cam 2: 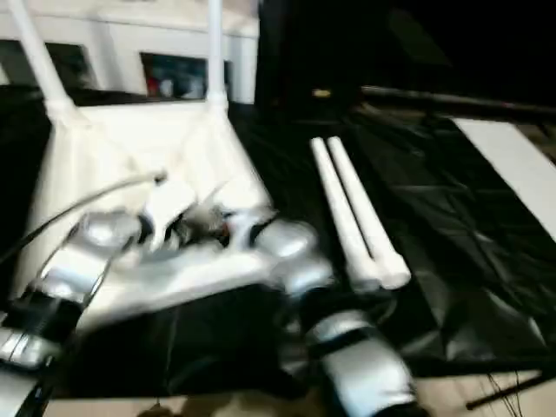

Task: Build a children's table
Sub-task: Rotate table base

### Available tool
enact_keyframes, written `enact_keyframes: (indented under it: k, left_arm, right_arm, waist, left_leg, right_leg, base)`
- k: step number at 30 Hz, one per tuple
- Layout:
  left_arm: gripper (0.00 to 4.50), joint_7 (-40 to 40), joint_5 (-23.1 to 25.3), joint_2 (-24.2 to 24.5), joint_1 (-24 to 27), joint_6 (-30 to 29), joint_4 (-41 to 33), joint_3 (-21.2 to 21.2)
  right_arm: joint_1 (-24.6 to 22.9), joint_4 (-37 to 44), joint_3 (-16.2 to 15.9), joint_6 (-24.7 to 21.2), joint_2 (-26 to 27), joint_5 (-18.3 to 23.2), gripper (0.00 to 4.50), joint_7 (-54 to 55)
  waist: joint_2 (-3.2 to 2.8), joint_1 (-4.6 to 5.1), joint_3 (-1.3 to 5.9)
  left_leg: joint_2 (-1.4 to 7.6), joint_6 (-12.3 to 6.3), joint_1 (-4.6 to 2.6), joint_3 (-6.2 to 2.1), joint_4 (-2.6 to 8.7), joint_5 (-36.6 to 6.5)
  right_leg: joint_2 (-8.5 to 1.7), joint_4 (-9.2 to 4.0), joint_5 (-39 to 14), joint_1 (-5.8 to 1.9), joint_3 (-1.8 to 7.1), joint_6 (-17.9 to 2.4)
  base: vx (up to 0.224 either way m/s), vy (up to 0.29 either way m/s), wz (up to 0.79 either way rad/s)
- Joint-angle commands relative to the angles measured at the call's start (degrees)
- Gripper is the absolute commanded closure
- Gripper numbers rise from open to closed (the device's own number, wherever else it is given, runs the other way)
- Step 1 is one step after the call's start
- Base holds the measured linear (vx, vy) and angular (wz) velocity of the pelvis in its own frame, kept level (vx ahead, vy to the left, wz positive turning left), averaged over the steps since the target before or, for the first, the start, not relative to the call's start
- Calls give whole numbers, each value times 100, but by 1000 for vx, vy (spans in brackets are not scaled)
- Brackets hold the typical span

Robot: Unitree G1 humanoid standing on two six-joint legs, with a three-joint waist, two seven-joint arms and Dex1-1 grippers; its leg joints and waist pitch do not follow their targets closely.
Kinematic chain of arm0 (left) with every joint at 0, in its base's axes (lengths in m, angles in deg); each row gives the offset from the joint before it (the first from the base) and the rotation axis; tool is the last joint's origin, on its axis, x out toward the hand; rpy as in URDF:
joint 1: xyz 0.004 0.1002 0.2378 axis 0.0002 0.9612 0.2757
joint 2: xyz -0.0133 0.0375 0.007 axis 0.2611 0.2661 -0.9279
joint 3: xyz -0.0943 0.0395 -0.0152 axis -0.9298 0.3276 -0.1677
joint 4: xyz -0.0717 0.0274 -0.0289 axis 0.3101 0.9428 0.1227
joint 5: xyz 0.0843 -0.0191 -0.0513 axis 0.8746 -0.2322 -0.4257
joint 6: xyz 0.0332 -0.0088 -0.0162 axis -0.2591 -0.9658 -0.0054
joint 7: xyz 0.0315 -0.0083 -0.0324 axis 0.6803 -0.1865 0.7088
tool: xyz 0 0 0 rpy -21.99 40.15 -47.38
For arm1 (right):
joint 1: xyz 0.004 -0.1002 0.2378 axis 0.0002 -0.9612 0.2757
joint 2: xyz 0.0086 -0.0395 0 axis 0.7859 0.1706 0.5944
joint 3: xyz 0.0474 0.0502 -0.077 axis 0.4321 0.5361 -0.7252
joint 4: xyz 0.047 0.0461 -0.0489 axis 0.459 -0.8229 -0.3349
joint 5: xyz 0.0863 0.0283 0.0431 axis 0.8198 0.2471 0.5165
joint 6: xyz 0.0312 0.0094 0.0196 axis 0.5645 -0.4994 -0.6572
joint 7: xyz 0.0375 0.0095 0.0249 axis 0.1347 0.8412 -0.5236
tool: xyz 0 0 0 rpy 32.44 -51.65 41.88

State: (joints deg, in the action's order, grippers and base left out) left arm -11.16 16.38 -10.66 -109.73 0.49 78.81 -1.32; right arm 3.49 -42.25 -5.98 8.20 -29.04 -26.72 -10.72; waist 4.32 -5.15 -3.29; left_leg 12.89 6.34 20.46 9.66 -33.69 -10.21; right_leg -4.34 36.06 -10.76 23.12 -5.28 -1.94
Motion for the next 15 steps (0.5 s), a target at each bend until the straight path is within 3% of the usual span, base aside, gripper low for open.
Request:
enact_keyframes:
  k: [1, 4, 6, 7, 11, 15]
  left_arm:
    - [4, 13, -57, -120, -139, 128, 63, -13]
    - [4, -48, -15, -65, -176, 245, 153, 46]
    - [4, -74, 36, 27, -197, 368, 265, 88]
    - [4, -77, 50, 56, -203, 408, 307, 98]
    - [4, -218, 42, 242, -202, 494, 433, 132]
    - [4, -499, -183, 478, -130, 406, 249, -166]
  right_arm:
    - [-181, 384, 39, -177, -162, 46, 81, -115]
    - [-288, 815, 94, -325, -317, 110, 81, -76]
    - [-386, 1257, 212, -570, -407, 204, 81, -30]
    - [-413, 1381, 250, -636, -430, 212, 81, -8]
    - [-532, 1911, 319, -1094, -595, 135, 81, 190]
    - [-544, 2400, 511, -2081, -883, -53, 81, 691]
  waist:
    - [-193, 26, 423]
    - [-162, 46, 444]
    - [-182, 55, 451]
    - [-164, 51, 449]
    - [-197, 51, 414]
    - [-186, 35, 391]
  left_leg:
    - [65, 56, -29, -3, 410, -923]
    - [39, -57, -4, 12, 380, -653]
    - [32, -117, -10, 13, 364, -525]
    - [28, -178, -21, 24, 356, -492]
    - [45, -95, -51, 22, 385, -675]
    - [49, 60, -72, 25, 406, -846]
  right_leg:
    - [-340, -358, -396, -320, 333, -970]
    - [-333, -310, 98, -355, 338, -1127]
    - [-328, -289, 317, -367, 345, -1155]
    - [-325, -296, 381, -373, 351, -1146]
    - [-330, -340, -35, -349, 349, -1104]
    - [-326, -368, -404, -336, 359, -1038]
  base:
    - [0, 0, 0]
    - [0, 0, 0]
    - [0, 0, 0]
    - [0, 0, 0]
    - [0, 0, 0]
    - [0, 0, 0]
